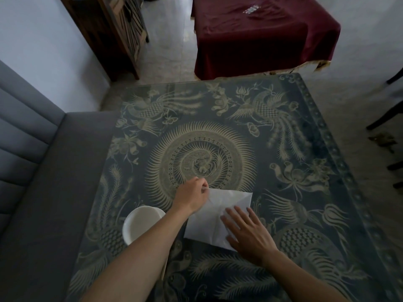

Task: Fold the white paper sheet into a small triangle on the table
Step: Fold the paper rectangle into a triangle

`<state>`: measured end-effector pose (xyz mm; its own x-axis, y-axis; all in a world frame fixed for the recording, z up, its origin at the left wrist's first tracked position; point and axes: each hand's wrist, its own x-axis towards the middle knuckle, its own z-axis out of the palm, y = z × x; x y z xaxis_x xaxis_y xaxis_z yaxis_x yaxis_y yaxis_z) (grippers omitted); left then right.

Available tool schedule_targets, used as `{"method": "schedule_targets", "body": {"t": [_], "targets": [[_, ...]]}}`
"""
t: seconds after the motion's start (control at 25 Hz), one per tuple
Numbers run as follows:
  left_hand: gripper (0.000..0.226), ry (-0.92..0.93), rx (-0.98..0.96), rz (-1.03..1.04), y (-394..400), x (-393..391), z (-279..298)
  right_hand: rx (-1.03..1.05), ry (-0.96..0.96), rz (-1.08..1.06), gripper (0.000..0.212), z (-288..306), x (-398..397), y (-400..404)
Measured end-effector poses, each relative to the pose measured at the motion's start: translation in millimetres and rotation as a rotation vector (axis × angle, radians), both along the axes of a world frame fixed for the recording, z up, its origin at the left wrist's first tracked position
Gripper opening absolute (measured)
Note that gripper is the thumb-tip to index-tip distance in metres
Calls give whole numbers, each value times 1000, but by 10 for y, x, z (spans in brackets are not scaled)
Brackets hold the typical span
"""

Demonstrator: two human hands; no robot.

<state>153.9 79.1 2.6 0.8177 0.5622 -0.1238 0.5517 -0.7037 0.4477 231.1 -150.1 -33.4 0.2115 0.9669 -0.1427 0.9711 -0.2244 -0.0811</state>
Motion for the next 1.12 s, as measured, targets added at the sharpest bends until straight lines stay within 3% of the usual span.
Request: {"method": "schedule_targets", "body": {"t": [0.32,0.8,1.12], "targets": [[3,-228,214,-251,-469,-185,98,52,27,-12,57,-86,-150,-69],[7,-86,167,-408,-1039,-385,-176,84,120,-45,40,-354,-197,-802],[6,-31,153,-423,-1179,-440,-268,105,113,-32,51,-357,-242,-819]]}}
